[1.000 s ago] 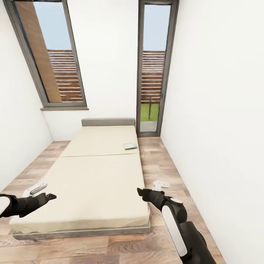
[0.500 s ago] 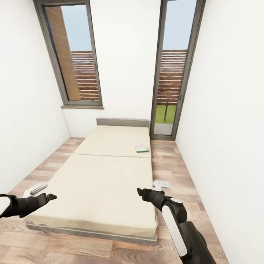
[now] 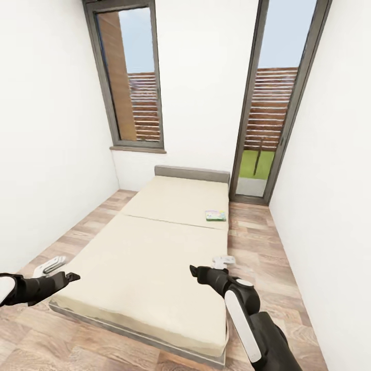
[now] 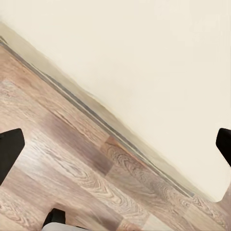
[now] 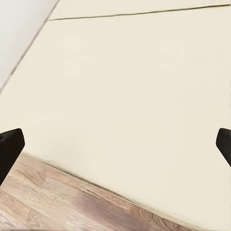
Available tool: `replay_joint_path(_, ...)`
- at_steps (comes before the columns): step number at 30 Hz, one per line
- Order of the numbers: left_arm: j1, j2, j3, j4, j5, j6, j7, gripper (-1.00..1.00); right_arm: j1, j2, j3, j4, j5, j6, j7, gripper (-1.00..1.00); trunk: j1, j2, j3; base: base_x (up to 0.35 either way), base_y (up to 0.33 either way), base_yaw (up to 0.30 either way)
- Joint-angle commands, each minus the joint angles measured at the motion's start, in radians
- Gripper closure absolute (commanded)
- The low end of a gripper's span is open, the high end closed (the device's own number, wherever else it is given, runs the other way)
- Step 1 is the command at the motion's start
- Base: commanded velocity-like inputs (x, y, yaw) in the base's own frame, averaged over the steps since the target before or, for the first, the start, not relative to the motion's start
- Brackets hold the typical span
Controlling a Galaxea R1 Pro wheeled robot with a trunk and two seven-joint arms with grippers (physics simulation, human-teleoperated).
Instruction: Put all the toys in the child's room - the three board games (two on the bed and one on the table), the two jigsaw puzzles on the table, and the tennis ball on the table - inside the toy box on the table in the child's room.
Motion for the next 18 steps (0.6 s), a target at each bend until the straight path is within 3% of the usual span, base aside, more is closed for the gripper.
replay_joint_path(1,-0.002,0.001,-0.002,-0.001,0.010,0.000,0.010,-1.00,-0.001,0.000,0.001,-0.001,-0.010,0.003,-0.010,-1.00,0.001,-0.002,-0.002,0.148,-0.280,0.293)
replay_joint_path(9,-0.002,0.001,-0.002,-0.001,0.010,0.000,0.010,-1.00,-0.001,0.000,0.002,-0.001,-0.010,0.003,-0.010,-1.00,0.001,-0.002,-0.002,0.103,-0.271,0.293)
replay_joint_path(18,-0.002,0.001,-0.002,-0.001,0.010,0.000,0.010,-1.00,-0.001,-0.001,0.002,-0.001,-0.010,0.003,-0.010,-1.00,0.001,-0.002,-0.002,0.032,-0.078,0.293)
